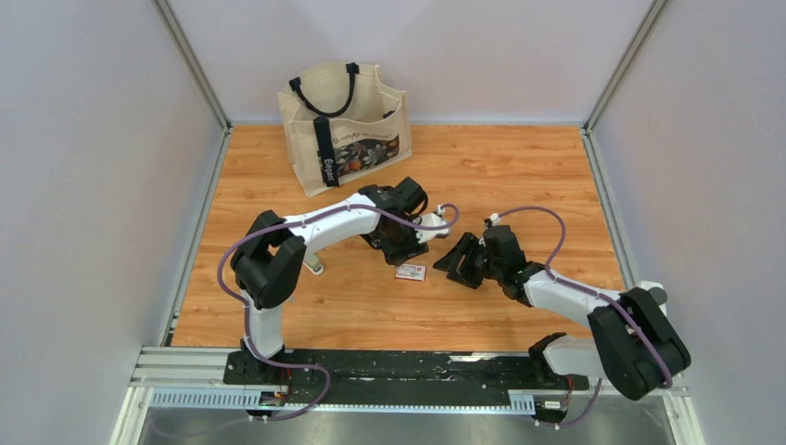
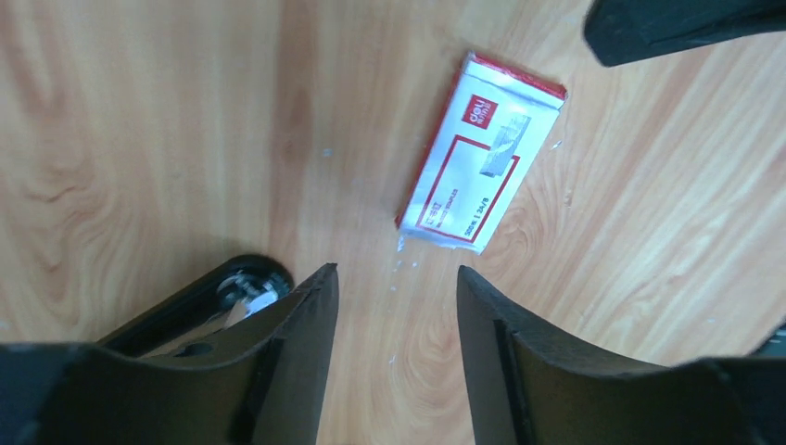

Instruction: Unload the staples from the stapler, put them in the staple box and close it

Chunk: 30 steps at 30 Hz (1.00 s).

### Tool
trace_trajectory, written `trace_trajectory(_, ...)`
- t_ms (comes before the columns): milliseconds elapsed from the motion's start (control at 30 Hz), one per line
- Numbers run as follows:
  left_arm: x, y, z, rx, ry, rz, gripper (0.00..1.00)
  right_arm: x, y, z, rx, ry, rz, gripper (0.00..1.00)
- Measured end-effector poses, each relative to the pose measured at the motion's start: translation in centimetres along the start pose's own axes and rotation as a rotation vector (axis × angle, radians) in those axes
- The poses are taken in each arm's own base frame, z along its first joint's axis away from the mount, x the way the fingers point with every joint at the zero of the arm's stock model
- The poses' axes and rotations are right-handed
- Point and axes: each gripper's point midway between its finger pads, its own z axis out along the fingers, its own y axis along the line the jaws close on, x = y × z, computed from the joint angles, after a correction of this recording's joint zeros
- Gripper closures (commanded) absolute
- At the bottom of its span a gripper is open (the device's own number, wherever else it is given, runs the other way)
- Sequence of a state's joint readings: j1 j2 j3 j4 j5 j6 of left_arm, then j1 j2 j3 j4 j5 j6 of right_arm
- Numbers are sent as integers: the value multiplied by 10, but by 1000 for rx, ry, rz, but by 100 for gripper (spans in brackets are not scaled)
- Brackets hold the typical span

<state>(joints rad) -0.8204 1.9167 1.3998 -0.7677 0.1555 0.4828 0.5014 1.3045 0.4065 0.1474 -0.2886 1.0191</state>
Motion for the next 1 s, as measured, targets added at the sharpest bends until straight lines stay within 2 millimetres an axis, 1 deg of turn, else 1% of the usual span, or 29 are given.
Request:
trace_trajectory(33,-5,3,-8,5,-20,-19,37,-2,0,-5,3,-8,-11,38)
trace_trajectory(67,-10,7,-19,3,-44,-36,34,-5,1,-9,8,-16,-22,31)
trace_trajectory(133,-18,15,-42,-10,-88,-65,32,-10,2,-17,24,-31,-47,23)
trace_trajectory(167,-22,19,-59,-22,-119,-79,30,-15,5,-22,32,-42,-65,15)
trace_trajectory(233,-29,25,-92,-40,-187,-113,29,-24,9,-30,44,-65,-89,7)
trace_trajectory(267,-31,28,-111,-46,-227,-138,27,-30,12,-35,52,-78,-106,0)
trace_trajectory(333,-33,33,-148,-57,-312,-190,20,-40,18,-42,76,-95,-139,0)
trace_trajectory(400,-28,39,-179,-67,-387,-257,19,-54,27,-50,103,-116,-181,0)
trace_trajectory(433,-19,46,-196,-81,-423,-307,19,-61,33,-53,115,-123,-201,0)
trace_trajectory(467,-10,52,-209,-99,-448,-349,19,-72,42,-57,126,-140,-226,0)
trace_trajectory(500,5,61,-222,-125,-475,-408,19,-78,47,-59,132,-152,-247,0)
trace_trajectory(533,19,66,-230,-146,-492,-453,19,-85,53,-62,137,-164,-269,0)
trace_trajectory(567,36,70,-237,-172,-511,-506,18,-90,59,-65,141,-178,-291,0)
trace_trajectory(633,72,70,-241,-207,-512,-607,18,-98,64,-71,151,-197,-325,0)
trace_trajectory(667,88,68,-240,-222,-511,-649,18,-100,65,-73,160,-202,-339,0)
trace_trajectory(800,133,49,-225,-231,-488,-773,18,-107,69,-82,186,-211,-390,0)
trace_trajectory(867,147,46,-222,-233,-487,-823,18,-108,70,-85,195,-210,-409,0)
trace_trajectory(1000,165,52,-224,-256,-509,-896,18,-111,75,-91,206,-209,-434,0)
